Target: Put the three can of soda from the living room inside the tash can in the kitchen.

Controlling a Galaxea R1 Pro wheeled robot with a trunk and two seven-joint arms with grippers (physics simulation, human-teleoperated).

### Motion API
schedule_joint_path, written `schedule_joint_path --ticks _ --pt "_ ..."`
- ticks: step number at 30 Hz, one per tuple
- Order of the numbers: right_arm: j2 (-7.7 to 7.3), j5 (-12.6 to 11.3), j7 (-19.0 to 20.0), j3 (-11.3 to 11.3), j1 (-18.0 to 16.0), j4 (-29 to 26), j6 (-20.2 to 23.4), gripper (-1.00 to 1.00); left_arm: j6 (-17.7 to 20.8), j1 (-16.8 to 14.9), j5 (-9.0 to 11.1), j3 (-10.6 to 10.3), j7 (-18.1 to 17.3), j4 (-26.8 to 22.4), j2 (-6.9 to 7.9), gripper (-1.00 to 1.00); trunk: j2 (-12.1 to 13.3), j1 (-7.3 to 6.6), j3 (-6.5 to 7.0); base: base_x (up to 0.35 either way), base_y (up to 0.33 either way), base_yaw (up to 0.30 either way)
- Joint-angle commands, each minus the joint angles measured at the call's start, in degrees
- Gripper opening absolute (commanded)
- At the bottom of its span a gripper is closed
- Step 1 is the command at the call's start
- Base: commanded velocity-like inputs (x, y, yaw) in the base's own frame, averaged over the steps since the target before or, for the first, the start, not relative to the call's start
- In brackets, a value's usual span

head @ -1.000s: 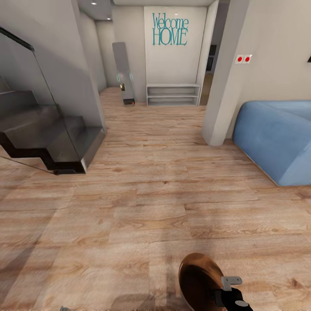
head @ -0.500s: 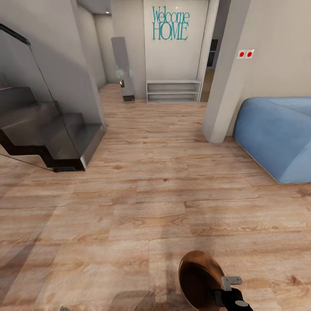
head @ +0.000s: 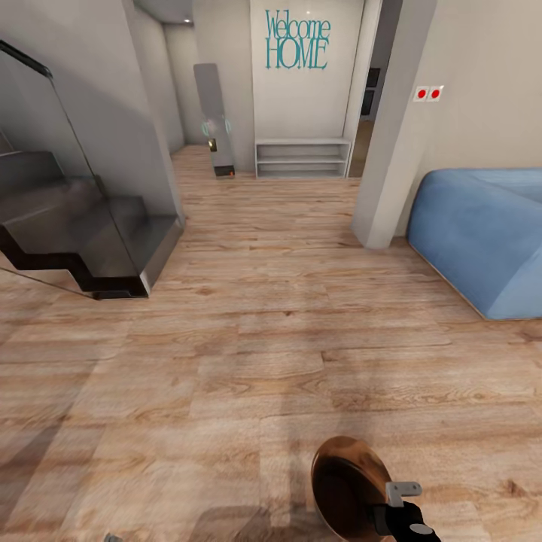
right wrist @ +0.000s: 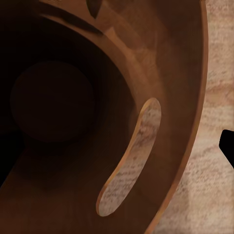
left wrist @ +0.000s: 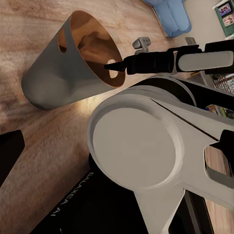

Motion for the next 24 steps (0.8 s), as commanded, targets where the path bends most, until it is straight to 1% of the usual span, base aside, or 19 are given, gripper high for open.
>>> schedule_joint_path --ticks 1,4,7,24 --pt "0.00 0.0 0.0 0.0 0.0 0.0 0.0 1.00 0.0 0.0 0.0 0.0 0.0 0.0 0.00 1.00 0.0 0.00 0.00 0.000 0.000 0.000" --pt "0.00 0.0 0.0 0.0 0.0 0.0 0.0 1.00 0.0 0.0 0.0 0.0 0.0 0.0 0.00 1.00 0.0 0.00 0.00 0.000 0.000 0.000" --pt "0.00 0.0 0.0 0.0 0.0 0.0 0.0 1.00 0.0 0.0 0.0 0.0 0.0 0.0 0.00 1.00 -1.2 0.66 -0.54 0.000 0.000 0.000" --pt "0.00 0.0 0.0 0.0 0.0 0.0 0.0 1.00 0.0 0.0 0.0 0.0 0.0 0.0 0.00 1.00 -1.2 0.66 -0.54 0.000 0.000 0.000"
